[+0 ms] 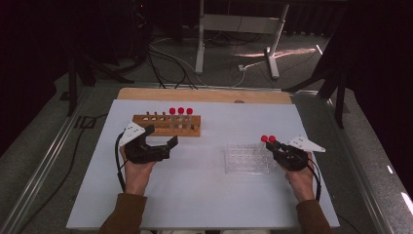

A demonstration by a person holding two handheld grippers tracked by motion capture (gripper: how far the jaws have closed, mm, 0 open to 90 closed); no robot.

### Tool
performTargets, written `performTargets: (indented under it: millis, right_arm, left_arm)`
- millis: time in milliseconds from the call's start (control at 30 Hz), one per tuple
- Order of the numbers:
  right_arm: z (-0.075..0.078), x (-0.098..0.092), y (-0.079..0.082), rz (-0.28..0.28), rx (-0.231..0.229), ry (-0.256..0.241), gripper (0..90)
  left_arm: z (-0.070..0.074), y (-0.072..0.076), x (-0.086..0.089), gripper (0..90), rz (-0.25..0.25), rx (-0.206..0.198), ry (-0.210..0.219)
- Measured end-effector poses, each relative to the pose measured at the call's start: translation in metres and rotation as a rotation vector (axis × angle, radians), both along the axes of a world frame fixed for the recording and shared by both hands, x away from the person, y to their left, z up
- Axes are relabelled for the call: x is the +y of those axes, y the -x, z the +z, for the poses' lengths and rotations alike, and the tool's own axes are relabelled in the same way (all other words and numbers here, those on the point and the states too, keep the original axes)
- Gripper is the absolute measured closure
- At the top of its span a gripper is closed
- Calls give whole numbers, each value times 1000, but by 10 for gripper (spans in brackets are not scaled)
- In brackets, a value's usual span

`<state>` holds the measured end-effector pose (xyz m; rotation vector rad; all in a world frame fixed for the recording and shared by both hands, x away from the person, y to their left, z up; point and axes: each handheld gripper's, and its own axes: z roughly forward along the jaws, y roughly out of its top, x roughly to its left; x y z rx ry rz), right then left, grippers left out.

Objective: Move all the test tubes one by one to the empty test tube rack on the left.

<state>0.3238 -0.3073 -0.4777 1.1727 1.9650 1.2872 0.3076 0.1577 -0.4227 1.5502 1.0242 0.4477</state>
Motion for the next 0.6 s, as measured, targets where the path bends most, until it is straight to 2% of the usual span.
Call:
performTargets:
  millis: [267, 400, 600]
  right_arm:
    - [1, -1, 1, -6, -4, 0, 742]
    - [4, -3, 3, -12, -13, -25, 742]
    - [8, -3, 5, -16, -29, -30, 742]
  left_arm:
    - [0, 1, -4, 5, -8, 2, -15]
    - [-1, 1, -5, 5, -12, 6, -18]
    - [-2, 0, -6, 5, -15, 9, -18]
